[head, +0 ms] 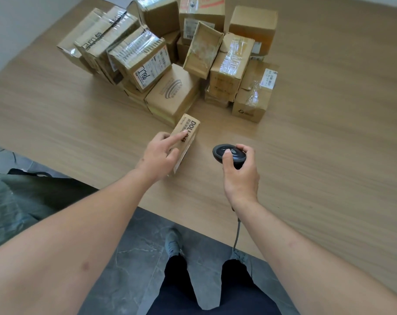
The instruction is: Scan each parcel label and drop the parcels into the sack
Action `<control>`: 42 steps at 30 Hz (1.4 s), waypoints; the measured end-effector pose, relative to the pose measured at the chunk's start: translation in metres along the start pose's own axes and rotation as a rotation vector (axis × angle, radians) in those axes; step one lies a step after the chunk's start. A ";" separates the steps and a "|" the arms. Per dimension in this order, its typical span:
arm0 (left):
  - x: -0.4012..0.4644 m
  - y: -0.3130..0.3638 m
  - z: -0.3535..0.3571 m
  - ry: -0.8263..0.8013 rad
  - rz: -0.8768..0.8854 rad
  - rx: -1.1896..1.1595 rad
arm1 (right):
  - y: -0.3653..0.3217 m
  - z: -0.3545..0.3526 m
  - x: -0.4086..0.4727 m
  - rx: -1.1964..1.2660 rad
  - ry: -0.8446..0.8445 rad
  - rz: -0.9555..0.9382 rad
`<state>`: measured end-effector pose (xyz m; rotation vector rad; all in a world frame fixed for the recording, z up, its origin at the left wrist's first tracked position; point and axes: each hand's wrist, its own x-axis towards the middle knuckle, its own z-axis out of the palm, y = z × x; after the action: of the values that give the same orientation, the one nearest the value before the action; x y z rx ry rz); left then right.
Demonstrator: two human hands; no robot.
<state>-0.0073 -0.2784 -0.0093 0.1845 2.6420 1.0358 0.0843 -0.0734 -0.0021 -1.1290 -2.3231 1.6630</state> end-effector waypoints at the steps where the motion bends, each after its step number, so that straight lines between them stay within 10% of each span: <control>1: 0.000 0.000 -0.004 0.040 -0.027 0.036 | -0.002 0.001 0.000 -0.001 -0.004 -0.003; 7: -0.005 -0.004 -0.026 -0.081 -0.228 0.388 | -0.010 0.006 -0.001 -0.022 -0.063 -0.046; 21: 0.005 0.022 -0.053 -0.041 -0.198 -0.095 | -0.050 -0.028 -0.008 -0.164 -0.224 -0.300; 42: -0.003 0.069 -0.134 -0.039 0.046 -0.124 | -0.130 -0.050 -0.047 -0.225 -0.177 -0.560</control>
<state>-0.0461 -0.3144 0.1319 0.2366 2.5407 1.1941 0.0742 -0.0802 0.1442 -0.2941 -2.6466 1.3594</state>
